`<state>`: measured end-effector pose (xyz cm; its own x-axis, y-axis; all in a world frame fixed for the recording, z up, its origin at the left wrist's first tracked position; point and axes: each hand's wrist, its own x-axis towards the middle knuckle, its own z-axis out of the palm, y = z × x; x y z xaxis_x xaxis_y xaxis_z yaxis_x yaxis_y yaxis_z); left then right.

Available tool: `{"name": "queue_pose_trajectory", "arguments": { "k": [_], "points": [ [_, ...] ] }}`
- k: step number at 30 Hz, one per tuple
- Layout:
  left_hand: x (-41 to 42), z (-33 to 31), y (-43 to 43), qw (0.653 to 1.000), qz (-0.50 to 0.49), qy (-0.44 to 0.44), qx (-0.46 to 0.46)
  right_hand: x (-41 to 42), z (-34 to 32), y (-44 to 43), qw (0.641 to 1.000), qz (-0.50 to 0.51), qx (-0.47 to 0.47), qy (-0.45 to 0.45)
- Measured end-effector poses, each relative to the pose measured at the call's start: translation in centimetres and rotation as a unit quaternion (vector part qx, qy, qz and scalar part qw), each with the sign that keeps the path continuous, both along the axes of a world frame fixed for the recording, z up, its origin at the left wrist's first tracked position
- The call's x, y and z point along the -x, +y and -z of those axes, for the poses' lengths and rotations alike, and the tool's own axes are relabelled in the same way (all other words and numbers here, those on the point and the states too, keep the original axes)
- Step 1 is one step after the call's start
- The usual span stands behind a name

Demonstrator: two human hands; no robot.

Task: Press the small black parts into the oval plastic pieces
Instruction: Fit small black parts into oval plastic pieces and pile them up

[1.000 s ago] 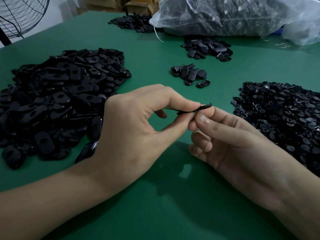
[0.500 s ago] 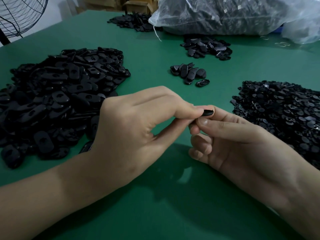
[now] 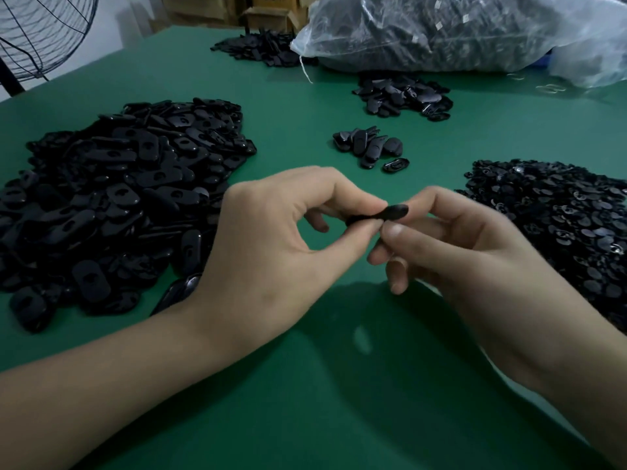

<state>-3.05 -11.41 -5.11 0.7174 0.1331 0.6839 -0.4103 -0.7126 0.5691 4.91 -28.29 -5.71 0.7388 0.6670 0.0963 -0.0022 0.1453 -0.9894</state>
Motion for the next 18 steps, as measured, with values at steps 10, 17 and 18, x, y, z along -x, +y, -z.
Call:
{"name": "queue_pose_trajectory", "arguments": {
  "k": [10,17,18],
  "points": [
    [-0.7,1.2,1.2,0.964,0.059,0.154,0.207,-0.2,0.3,0.1,0.952,0.079,0.151,-0.255],
    [-1.0,0.5,1.9,0.978,0.091,0.182,0.053,-0.8,0.3,-0.2,0.964,0.087,0.146,-0.206],
    [-1.1,0.3,2.0,0.976,0.099,0.193,0.031,-0.9,0.4,-0.2,0.965,0.083,0.145,-0.201]
  ]
}}
